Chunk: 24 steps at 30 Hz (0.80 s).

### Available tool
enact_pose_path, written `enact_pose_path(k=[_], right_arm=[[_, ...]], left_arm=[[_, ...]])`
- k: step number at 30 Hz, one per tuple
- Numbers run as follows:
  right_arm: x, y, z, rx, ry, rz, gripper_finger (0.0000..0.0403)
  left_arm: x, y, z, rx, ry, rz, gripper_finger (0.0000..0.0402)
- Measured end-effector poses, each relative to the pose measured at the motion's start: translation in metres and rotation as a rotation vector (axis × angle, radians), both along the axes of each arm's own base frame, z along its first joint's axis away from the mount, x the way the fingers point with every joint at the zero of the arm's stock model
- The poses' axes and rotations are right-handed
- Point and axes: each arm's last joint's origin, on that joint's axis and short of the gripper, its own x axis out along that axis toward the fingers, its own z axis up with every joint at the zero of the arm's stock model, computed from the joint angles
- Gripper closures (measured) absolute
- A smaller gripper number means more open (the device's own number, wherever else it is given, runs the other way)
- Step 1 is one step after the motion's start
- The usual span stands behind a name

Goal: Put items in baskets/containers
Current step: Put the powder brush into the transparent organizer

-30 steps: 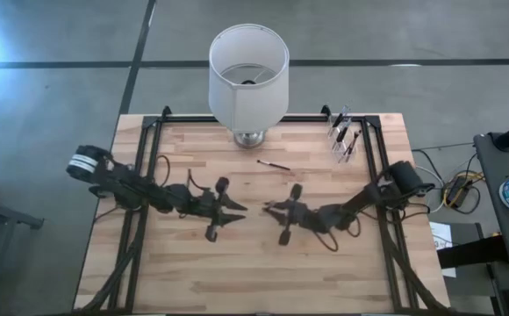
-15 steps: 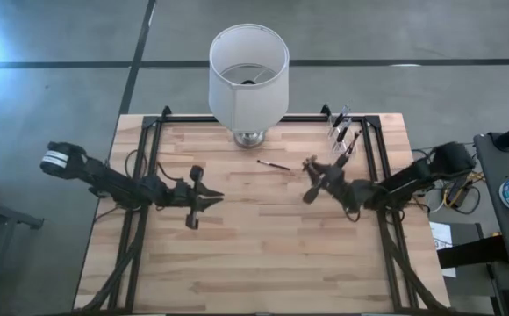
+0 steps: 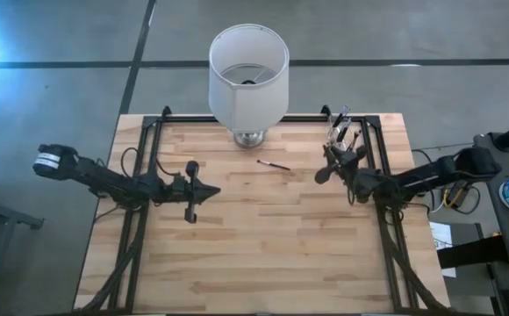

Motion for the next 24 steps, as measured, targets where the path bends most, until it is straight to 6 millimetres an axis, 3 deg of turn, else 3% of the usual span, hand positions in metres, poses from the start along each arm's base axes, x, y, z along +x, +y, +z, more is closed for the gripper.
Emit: enact_pose_path(k=[5,11,18,24], right_arm=[[-0.013,-0.006,0.0,0.005,0.016,-0.149,0.0362],[-0.033,-0.032,-0.008,0.063,-0.007,-0.292,0.0362],[-0.049,-0.06,-0.018,0.182,-0.01,-0.326,0.0362],[-0.053,-0.063,-0.028,0.243,-0.028,-0.344,0.0362]], left_arm=[[0.0,0.0,0.0,0.005,0.002,-0.008,0.0401],[0.0,0.0,0.0,0.005,0.002,-0.01,0.0401],[0.0,0.0,0.0,0.007,0.002,-0.01,0.0401],[0.0,0.0,0.0,0.007,0.002,-0.011,0.0401]])
